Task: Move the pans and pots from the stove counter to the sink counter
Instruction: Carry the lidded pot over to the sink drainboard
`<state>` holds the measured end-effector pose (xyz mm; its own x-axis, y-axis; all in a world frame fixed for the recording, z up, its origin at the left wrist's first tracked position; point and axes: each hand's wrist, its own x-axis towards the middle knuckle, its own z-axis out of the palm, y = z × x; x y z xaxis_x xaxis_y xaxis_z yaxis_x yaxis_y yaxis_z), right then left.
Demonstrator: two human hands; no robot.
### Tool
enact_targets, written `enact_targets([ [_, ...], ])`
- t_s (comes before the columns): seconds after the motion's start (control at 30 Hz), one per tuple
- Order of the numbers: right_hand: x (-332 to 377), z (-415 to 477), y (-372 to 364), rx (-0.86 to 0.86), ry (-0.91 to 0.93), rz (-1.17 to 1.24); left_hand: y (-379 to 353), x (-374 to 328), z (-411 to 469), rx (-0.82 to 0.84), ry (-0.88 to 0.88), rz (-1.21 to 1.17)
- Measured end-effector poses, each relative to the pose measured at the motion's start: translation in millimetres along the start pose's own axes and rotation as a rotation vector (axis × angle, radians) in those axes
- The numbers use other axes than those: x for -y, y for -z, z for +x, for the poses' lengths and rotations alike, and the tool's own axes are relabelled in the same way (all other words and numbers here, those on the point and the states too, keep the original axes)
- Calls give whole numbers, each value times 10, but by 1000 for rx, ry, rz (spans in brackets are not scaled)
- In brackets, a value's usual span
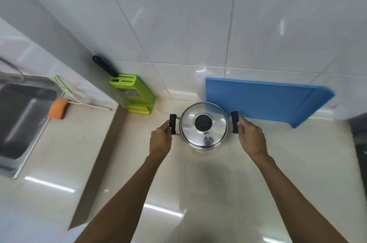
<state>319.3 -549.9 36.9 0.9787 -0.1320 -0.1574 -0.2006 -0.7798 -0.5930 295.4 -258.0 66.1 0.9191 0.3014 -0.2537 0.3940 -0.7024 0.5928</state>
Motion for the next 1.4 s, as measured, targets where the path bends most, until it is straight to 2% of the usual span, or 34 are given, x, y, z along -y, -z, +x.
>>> enact_targets([
  [0.1, -37, 7, -100, -35, -3, 101, -80, 1, 15, -48, 55, -70],
  [0.3, -58, -17, -94, -20, -78, 286, -123, 74, 51, -27, 175, -254],
  [0.5, 79, -260, 13, -15, -56, 320, 6, 262, -207, -24, 138, -358],
  [0.67, 427, -621, 87, -19, -4, 300, 394, 475, -544, -70, 92, -432],
  [1.0, 1925, -1678, -176, -7, 226, 336, 1946, 1541, -1461, -308, 21, -563],
  [1.2, 3170, -2404, -763, 91, 377, 374, 2974, 2530, -2154, -541, 98, -656],
  [1.4, 4364, -3297, -1600, 253, 451, 492, 4012, 3690, -2906, -731, 161, -669],
])
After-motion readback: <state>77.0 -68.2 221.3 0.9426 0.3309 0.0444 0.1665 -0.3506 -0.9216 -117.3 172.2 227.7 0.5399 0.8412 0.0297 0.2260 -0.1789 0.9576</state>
